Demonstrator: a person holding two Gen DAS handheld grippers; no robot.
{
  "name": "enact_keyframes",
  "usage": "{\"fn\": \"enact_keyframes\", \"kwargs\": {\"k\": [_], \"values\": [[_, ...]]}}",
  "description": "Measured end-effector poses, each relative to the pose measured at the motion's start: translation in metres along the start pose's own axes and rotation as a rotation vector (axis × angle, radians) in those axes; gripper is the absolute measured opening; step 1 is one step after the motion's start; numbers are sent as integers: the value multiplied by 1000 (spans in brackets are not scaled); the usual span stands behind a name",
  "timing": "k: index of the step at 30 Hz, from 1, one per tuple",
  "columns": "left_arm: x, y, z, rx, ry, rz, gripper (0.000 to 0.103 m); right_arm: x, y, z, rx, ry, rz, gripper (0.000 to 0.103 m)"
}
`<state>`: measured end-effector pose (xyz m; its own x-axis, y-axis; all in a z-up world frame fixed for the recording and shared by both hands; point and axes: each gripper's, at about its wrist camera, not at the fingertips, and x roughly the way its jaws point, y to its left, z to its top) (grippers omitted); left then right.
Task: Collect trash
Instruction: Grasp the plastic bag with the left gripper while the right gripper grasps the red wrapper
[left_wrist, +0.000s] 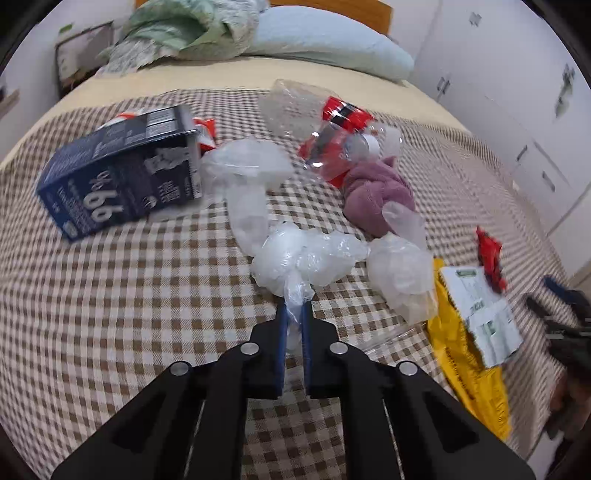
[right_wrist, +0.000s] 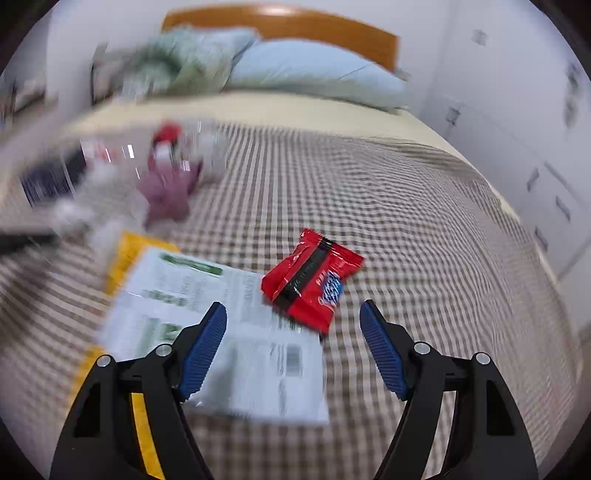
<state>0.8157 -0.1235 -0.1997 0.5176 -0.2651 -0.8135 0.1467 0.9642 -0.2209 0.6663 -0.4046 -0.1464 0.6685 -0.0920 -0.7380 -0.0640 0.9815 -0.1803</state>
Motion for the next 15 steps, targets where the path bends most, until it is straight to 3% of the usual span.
{"fn": "enact_keyframes", "kwargs": {"k": [4,5,6,8,11,15], "values": [[-28,-1,-8,3,-51,-1,3,45,8,12,-20,69,24,69],[-37,-1,-8,1,-60,3,3,52,10,13,-30,77,0,50],[-43,0,-8,-3,-64,2,3,60,10,13,-28,92,-9,25],[-60,-2,-7,-6,-79,-5,3,65,-1,13,40,119,7,3],[-92,-10,-10,31,-113,15,3,42,-23,13,166,92,30,0],[-135,-28,-18,63,-147,8,3,-24,-50,8,243,11,84,0]]}}
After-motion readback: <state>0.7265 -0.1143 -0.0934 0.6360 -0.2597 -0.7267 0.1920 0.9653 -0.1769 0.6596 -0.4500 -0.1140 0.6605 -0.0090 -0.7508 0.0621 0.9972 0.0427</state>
